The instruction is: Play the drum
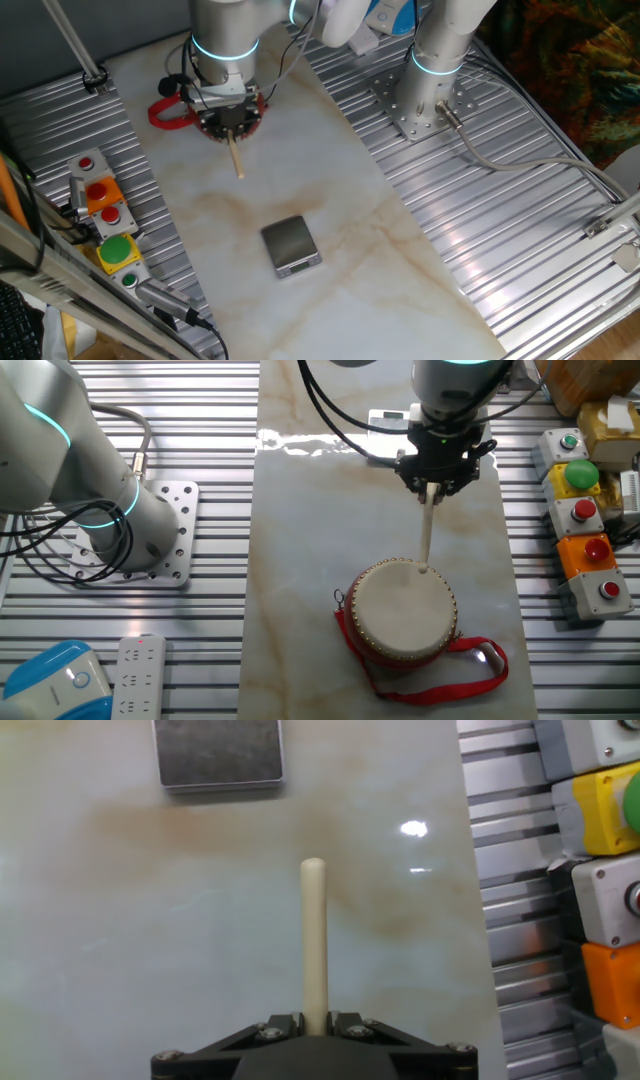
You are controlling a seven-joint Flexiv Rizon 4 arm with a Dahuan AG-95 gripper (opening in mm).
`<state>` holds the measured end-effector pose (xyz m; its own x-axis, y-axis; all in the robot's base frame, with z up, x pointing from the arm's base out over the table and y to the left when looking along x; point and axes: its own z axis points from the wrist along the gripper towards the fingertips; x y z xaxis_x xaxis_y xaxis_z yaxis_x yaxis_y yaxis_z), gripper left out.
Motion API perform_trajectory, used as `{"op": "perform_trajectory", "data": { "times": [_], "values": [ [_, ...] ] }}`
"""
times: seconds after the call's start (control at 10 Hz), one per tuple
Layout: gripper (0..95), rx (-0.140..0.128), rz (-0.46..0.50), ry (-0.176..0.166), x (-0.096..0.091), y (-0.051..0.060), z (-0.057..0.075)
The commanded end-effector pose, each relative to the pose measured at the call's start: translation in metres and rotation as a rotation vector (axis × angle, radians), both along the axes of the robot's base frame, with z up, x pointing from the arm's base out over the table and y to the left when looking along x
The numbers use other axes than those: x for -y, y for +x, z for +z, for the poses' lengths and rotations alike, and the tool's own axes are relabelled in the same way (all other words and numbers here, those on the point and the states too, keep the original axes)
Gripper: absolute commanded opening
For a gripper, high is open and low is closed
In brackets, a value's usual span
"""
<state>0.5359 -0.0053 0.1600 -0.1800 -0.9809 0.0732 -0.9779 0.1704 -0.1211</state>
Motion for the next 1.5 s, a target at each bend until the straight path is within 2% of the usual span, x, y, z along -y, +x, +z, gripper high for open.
{"op": "perform_trajectory", "data": {
  "times": [0.1,0.5,0.6,0.7,0.8,0.9,1.0,1.1,1.2,1.3,1.5],
  "values": [
    [0.0,0.004,-0.006,0.019,-0.0004,0.0,0.0001],
    [0.0,-0.006,-0.029,0.01,-0.0005,0.0001,0.0001],
    [0.0,-0.006,-0.044,0.027,-0.0005,0.0001,0.0001],
    [0.0,-0.029,-0.066,0.077,-0.0005,0.0001,0.0001],
    [0.0,-0.034,-0.064,0.083,-0.0005,0.0001,0.0001],
    [0.0,-0.043,-0.049,0.082,-0.0005,0.0001,0.0001],
    [0.0,-0.057,-0.101,0.085,-0.0005,0.0001,0.0001],
    [0.0,-0.065,-0.172,0.059,-0.0005,0.0001,0.0001],
    [0.0,-0.065,-0.211,0.053,-0.0005,0.0001,0.0001],
    [0.0,-0.065,-0.251,0.063,-0.0005,0.0001,0.0001],
    [0.0,-0.061,-0.232,0.059,-0.0005,0.0001,0.0001]
  ]
}}
